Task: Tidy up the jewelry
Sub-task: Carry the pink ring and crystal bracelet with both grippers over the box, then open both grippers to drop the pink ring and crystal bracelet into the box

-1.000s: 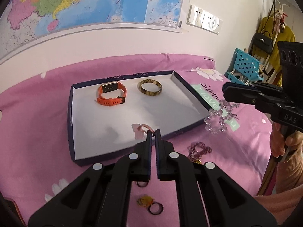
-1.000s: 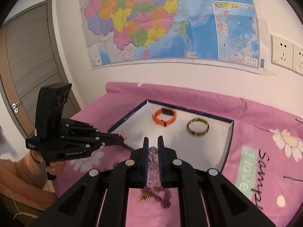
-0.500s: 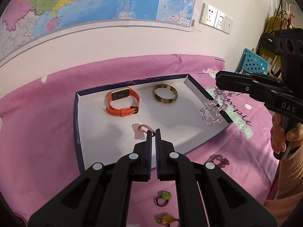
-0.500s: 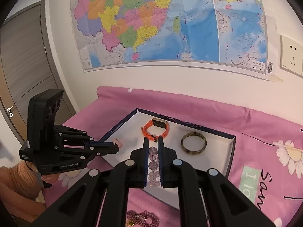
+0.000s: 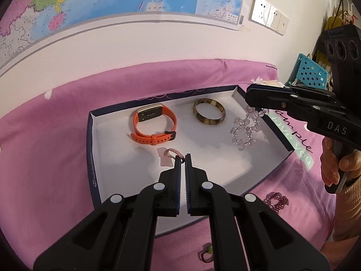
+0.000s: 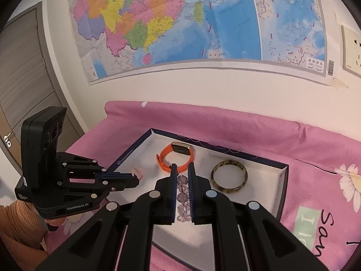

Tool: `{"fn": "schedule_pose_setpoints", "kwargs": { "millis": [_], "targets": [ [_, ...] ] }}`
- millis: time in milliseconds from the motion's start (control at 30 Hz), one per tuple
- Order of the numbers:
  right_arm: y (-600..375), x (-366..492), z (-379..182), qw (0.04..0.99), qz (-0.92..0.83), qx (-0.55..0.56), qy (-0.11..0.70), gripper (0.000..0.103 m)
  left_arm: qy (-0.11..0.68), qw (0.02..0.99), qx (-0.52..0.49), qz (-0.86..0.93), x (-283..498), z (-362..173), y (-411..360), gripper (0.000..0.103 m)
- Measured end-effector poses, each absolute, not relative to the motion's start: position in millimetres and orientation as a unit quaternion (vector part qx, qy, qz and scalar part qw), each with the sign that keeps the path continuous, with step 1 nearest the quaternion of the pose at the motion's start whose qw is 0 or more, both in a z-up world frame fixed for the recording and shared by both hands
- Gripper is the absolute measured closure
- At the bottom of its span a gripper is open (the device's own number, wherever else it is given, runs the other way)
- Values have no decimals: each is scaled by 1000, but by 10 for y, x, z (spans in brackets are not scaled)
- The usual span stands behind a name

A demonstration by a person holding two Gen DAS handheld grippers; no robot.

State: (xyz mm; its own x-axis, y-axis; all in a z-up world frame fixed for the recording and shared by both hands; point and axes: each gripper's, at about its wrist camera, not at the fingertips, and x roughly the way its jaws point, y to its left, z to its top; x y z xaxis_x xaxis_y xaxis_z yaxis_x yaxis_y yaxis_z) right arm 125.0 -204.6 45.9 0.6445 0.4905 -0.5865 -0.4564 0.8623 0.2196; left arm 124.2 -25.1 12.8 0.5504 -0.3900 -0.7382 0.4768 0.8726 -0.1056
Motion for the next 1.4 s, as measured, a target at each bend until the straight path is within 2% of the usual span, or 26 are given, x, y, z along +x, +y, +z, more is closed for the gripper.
{"fn": "schedule_pose_setpoints", "kwargs": {
  "millis": [1067, 1400],
  "targets": [
    [-2216, 1614, -57, 892, 221, 39, 391, 95, 449, 859, 77, -231, 1612, -193, -406, 99],
    [-2249, 1622, -120, 888, 213, 47, 404, 93, 447, 862, 73, -227, 1584, -177, -371, 96]
  ]
}}
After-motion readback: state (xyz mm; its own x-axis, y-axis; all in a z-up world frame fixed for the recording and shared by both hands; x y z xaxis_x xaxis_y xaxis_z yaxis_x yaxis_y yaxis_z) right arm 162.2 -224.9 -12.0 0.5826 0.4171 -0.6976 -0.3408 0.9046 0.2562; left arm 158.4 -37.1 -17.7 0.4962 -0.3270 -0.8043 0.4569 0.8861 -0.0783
